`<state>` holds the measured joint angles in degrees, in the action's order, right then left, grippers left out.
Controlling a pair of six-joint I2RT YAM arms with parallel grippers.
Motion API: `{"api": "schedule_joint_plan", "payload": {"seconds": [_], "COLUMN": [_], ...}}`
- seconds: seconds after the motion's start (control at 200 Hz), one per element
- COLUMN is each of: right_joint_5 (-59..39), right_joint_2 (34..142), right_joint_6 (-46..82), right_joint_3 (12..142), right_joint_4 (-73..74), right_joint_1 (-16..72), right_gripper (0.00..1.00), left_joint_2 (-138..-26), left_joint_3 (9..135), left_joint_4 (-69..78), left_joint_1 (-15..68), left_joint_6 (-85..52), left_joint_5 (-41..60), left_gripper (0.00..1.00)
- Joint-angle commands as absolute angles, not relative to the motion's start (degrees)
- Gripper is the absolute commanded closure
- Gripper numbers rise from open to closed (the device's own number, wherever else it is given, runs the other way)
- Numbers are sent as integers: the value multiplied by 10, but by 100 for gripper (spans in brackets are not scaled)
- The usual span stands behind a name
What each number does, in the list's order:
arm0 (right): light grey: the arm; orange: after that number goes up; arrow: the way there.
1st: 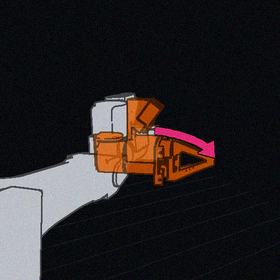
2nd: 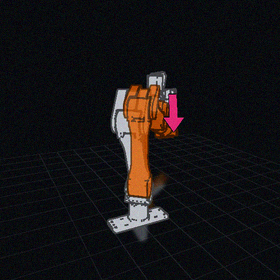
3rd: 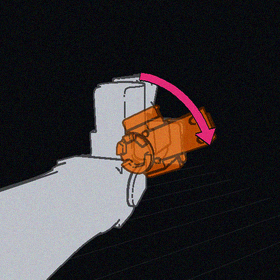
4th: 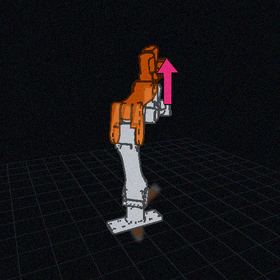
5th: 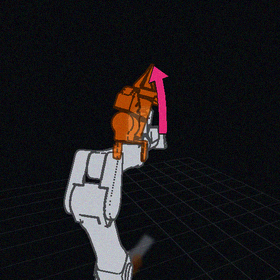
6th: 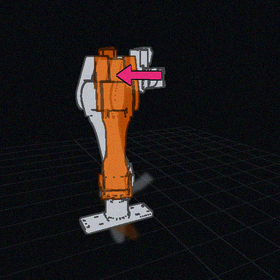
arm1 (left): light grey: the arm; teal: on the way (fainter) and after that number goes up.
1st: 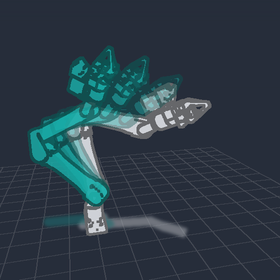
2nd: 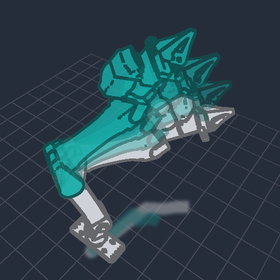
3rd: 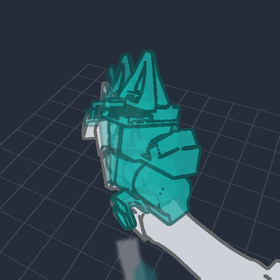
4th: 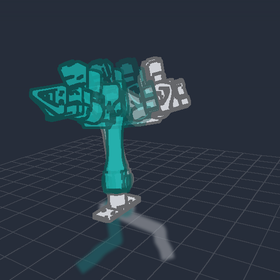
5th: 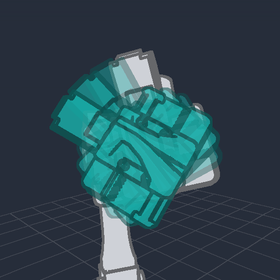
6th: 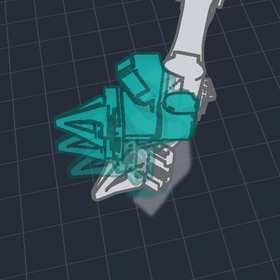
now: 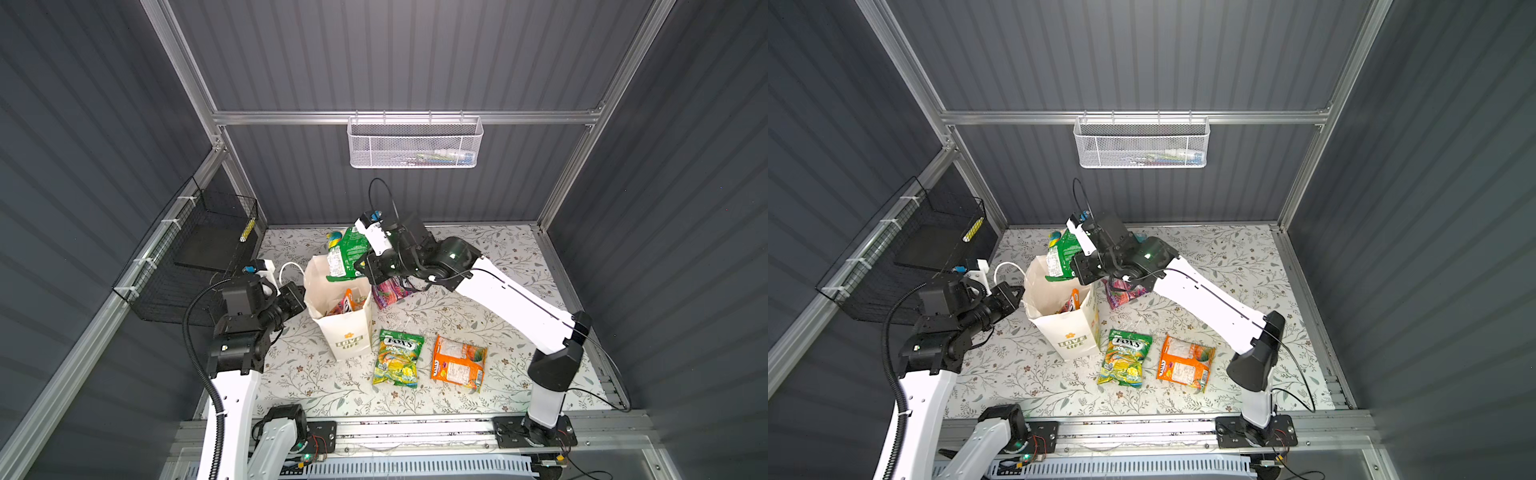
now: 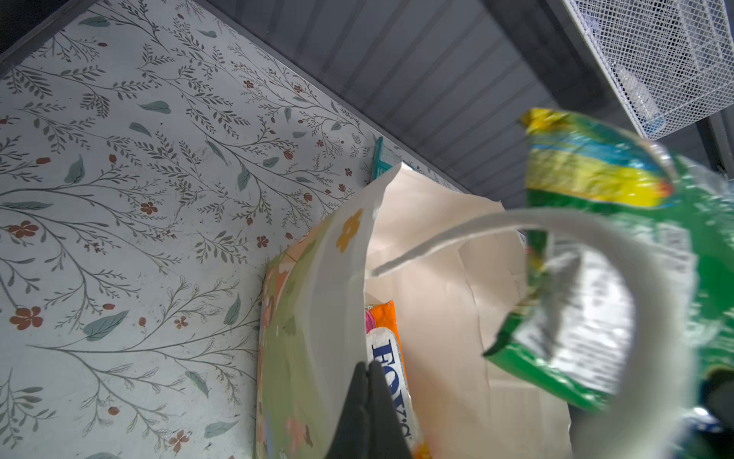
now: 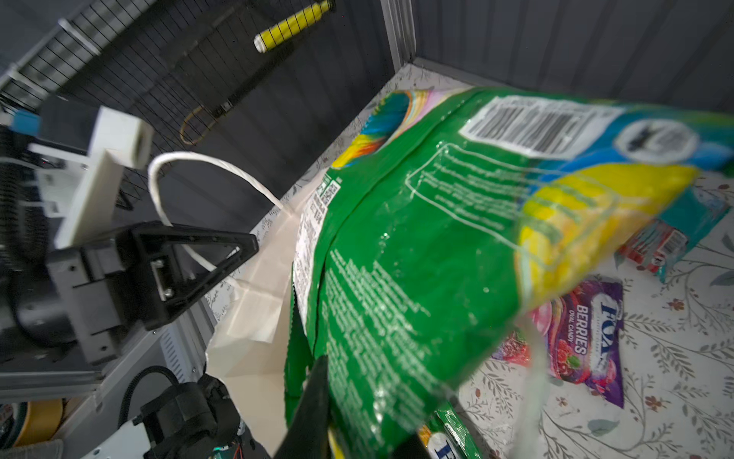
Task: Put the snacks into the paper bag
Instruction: 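Lower the green packet into the bag and open the right gripper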
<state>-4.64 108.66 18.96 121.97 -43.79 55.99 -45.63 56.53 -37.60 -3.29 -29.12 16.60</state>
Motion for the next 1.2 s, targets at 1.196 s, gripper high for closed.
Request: {"api": "schedule_joint_plan", "payload": {"seconds": [1.196], "right_joint_5": [-4], "right_joint_2": [1151], "right_joint_6": [125], "right_joint_3": [1294], "right_joint_4": [-531], "right_joint_1": [629], "right_gripper": [95], "left_joint_2": [-450], "left_joint_3": [553], "left_joint_4": [-359], "left_joint_1": [-51], "left_joint_6": [-303], "left_joint_5": [209], "left_gripper": [100]}}
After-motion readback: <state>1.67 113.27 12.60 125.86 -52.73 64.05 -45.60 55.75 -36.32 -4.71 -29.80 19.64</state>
